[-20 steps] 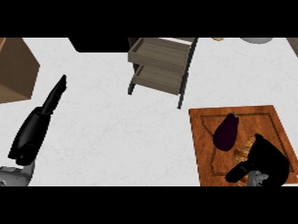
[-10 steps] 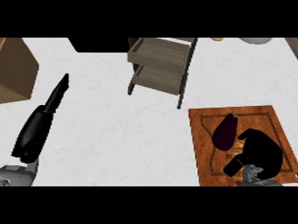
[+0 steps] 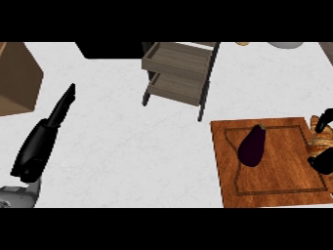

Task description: Pick the croissant from the cutting board and place it in the tiered basket

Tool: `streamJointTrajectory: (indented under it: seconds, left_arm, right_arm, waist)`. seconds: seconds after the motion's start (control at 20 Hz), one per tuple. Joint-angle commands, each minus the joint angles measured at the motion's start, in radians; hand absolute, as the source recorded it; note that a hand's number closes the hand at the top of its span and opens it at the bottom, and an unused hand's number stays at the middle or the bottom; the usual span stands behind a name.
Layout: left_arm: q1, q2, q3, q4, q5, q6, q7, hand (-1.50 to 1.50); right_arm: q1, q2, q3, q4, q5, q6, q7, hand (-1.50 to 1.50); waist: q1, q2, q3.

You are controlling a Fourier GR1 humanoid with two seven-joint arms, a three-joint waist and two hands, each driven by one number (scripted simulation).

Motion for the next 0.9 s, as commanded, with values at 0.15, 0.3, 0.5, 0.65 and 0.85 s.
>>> streamJointTrajectory:
  seconds: [0.15,0.3,0.5,0.65,0.85]
  left_arm:
    - [0.018,-0.018,-0.019,-0.044,-0.026,0.004,0.018,0.0]
    - [0.006,0.002,0.018,-0.012,-0.01,-0.015,-0.002,0.0]
    - [0.003,-0.029,-0.003,0.036,-0.026,-0.005,-0.032,0.0]
    - [-0.037,-0.015,0.014,-0.026,-0.013,-0.029,0.052,0.0]
    - [0.0,-0.043,-0.006,-0.015,-0.032,-0.016,0.001,0.0]
  right_arm:
    - [-0.215,-0.296,-0.256,0.094,-0.226,0.162,-0.271,1.5]
    - [-0.343,-0.351,-0.367,0.116,-0.343,0.266,-0.255,1.5]
    - [-0.503,-0.271,-0.475,0.132,-0.5,0.314,-0.14,1.5]
    - [-0.592,-0.293,-0.486,0.094,-0.592,0.399,-0.071,1.5]
    - [-0.797,-0.405,-0.443,0.191,-0.646,0.424,-0.059,1.5]
  waist:
    - [0.009,0.003,0.001]
    - [0.005,0.001,0.0]
    - [-0.001,-0.003,-0.002]
    - [0.001,-0.004,0.0]
    - [0.018,0.0,-0.001]
